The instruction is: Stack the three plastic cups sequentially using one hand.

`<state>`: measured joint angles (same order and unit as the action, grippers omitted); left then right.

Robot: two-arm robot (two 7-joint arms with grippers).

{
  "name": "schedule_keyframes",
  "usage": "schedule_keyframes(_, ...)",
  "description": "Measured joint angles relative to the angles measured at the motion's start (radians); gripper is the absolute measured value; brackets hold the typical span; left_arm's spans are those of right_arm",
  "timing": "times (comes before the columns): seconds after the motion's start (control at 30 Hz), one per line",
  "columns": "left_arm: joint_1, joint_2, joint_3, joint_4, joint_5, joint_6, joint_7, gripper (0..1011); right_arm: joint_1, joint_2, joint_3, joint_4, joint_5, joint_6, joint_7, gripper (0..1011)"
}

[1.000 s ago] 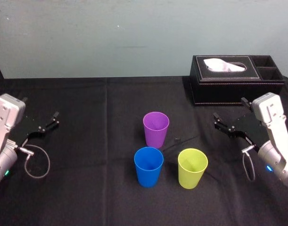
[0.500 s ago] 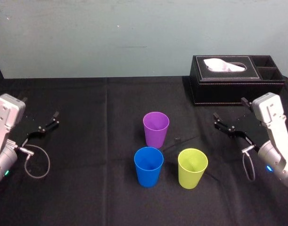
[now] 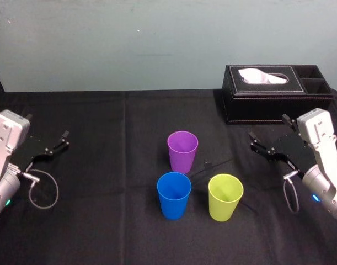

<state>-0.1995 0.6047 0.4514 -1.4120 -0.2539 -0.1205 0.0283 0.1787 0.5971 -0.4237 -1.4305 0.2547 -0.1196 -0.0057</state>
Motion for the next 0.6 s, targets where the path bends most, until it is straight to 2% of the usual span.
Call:
schedule_keyframes(0.43,0.000,0.000,0.000,0.000,0.000,0.000,0.000,1011,-0.060,0.015,0.048,-0.067,0.009,-0.003,0.031,1003)
schedule_keyframes(0.6,0.000,0.000,0.000,0.000,0.000,0.000,0.000,1011,-0.090,0.027,0.084,-0.103,0.058,0.002,0.076,1003)
